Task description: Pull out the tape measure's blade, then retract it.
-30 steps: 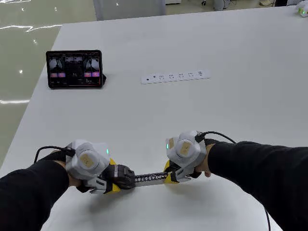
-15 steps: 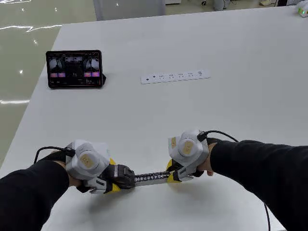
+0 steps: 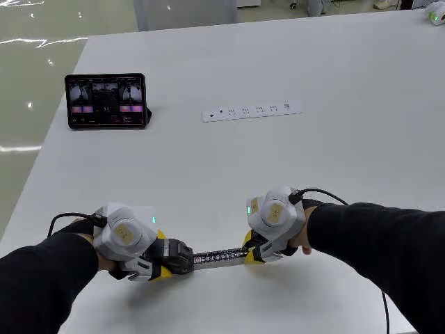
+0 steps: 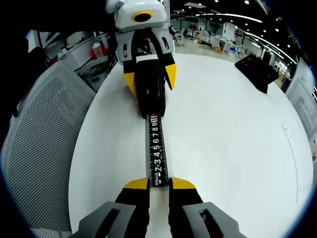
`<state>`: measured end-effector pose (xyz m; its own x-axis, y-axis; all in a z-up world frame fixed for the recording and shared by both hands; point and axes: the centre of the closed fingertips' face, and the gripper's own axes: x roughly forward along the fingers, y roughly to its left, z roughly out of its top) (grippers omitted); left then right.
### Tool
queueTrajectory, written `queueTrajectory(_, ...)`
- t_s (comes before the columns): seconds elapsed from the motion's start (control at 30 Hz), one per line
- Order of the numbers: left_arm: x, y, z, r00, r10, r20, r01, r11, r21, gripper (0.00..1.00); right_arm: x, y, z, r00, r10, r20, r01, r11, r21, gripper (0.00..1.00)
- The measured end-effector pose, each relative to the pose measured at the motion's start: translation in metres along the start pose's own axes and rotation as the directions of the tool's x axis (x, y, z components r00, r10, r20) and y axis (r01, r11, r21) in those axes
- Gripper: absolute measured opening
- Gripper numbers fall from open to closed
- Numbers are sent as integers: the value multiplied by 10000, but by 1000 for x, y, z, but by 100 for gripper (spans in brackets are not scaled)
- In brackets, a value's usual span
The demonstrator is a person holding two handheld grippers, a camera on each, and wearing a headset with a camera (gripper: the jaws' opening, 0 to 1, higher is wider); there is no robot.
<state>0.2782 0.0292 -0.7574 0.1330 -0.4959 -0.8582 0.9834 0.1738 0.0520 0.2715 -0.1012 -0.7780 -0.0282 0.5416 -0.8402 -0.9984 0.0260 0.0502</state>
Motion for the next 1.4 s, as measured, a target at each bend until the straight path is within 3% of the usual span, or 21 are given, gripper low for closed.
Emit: queueTrajectory(1.4,1,-2,1,10000,-5,-29,5,10000,95,34,-18,2,-28,9997,-215,-138,219,9993,296,10)
